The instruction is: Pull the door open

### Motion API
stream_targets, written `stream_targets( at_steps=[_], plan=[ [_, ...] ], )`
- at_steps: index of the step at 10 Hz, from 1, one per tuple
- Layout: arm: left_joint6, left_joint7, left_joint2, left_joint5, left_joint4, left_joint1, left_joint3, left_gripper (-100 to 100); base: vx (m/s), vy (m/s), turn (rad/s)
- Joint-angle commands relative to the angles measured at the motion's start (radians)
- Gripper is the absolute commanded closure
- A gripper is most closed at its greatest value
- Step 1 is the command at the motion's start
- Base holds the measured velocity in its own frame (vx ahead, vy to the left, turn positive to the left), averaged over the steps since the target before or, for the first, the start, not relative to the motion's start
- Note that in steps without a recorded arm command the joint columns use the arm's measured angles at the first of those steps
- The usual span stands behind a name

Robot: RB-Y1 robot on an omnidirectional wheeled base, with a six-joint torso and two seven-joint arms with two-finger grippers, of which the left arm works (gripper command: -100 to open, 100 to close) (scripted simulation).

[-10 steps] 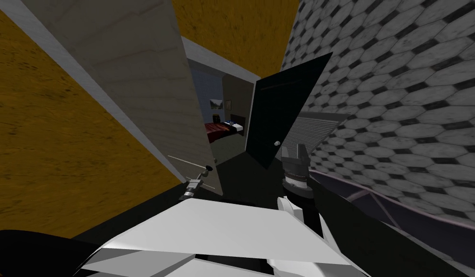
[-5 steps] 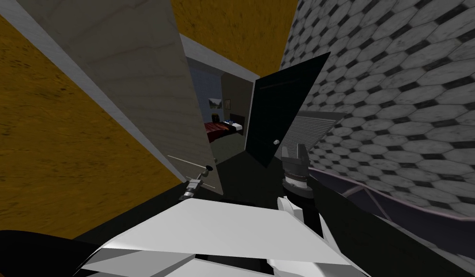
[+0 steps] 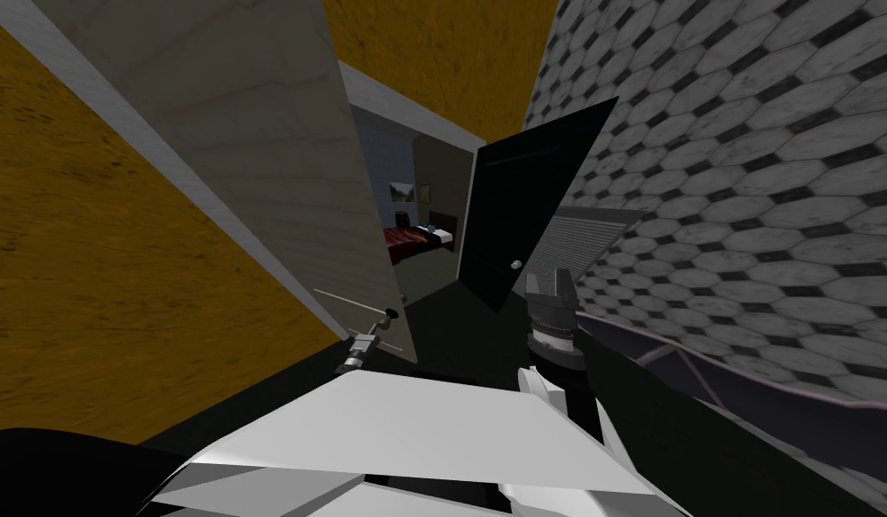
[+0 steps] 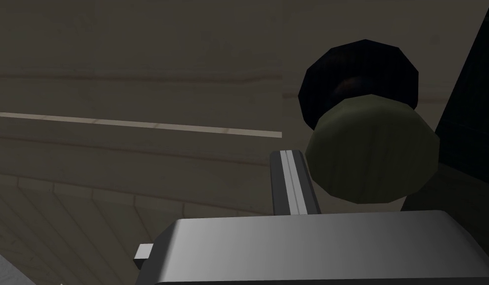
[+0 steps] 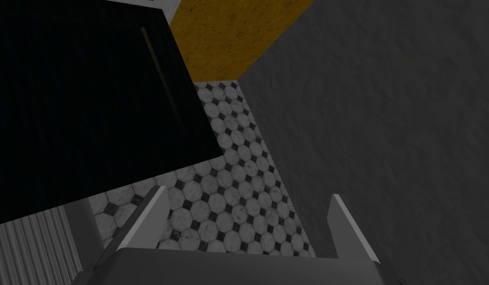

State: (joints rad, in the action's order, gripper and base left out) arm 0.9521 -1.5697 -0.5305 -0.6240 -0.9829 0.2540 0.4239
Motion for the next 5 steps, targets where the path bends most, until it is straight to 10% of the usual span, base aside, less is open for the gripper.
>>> stream_targets(
  at_steps=[1,5],
  plan=[
    [0.018,-0.012,0.021,0.018,0.016,-0.005,0.034,-100,-0.017,0.003,-0.013],
    [0.018,-0.012,0.021,0.018,0.016,-0.005,0.034,-100,-0.004,0.000,0.003]
  ],
)
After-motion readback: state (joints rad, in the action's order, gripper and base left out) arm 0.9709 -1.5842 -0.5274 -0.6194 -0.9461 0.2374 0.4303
